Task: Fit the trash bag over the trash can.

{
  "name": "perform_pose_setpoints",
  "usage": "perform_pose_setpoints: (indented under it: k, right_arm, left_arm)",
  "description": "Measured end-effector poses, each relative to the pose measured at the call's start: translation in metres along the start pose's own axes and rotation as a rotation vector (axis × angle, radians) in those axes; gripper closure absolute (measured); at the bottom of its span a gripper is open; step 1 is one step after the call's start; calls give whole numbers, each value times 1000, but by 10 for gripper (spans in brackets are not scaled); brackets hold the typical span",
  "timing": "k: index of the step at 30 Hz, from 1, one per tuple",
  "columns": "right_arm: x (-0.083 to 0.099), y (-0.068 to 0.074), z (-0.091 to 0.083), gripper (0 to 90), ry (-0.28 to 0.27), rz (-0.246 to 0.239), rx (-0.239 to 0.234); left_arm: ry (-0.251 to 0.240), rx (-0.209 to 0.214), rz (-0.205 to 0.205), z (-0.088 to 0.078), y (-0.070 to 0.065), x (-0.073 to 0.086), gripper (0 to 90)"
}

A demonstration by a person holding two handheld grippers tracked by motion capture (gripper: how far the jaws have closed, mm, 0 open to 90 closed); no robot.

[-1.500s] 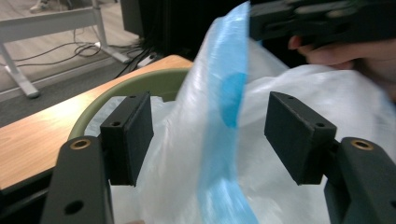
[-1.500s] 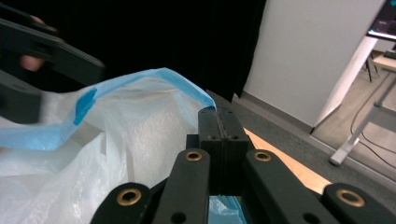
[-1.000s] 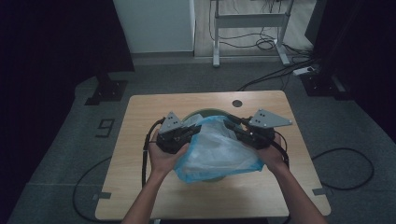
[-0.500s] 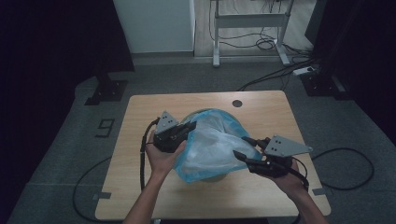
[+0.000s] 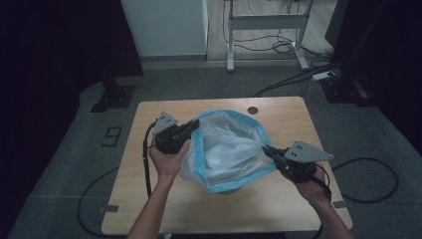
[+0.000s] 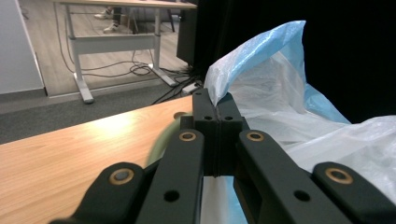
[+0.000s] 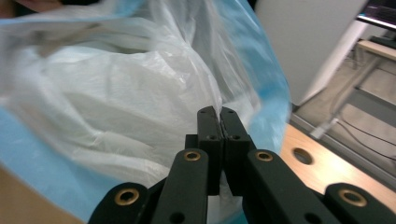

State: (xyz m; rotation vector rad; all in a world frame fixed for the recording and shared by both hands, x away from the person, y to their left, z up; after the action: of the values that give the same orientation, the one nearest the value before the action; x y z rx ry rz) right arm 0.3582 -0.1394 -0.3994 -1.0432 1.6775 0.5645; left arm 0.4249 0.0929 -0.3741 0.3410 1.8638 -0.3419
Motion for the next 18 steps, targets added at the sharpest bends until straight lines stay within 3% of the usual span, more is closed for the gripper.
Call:
perform_pose_setpoints:
  k: [5,10,14,18]
  right_arm:
    - [2,-23,0,881,9,10,56]
    - [9,-43,8,882,12,47,92]
    - [22,-44,12,882,16,79,83]
    - [35,-30,3,882,-23,106,45]
  left_arm:
    - [-9,-23,-34,1,17,-3,899]
    - [-19,-33,-102,-2,39,-4,899]
    - [-14,-22,-126,-13,49,11,898]
    - [-6,18,-156,-27,52,30,898]
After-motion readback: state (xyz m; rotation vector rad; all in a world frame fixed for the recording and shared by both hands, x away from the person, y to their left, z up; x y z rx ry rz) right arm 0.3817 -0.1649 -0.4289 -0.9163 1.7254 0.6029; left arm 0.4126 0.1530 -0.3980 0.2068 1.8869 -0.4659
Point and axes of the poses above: each handheld gripper's, and its own axes: z roughly forward along the jaws, x roughly out of its underside, y roughly to its left, the point moved 10 cm from there along z, roughly forward along the jaws, and after that the axes turned 15 degrees about -x, right-handed, at the moved point
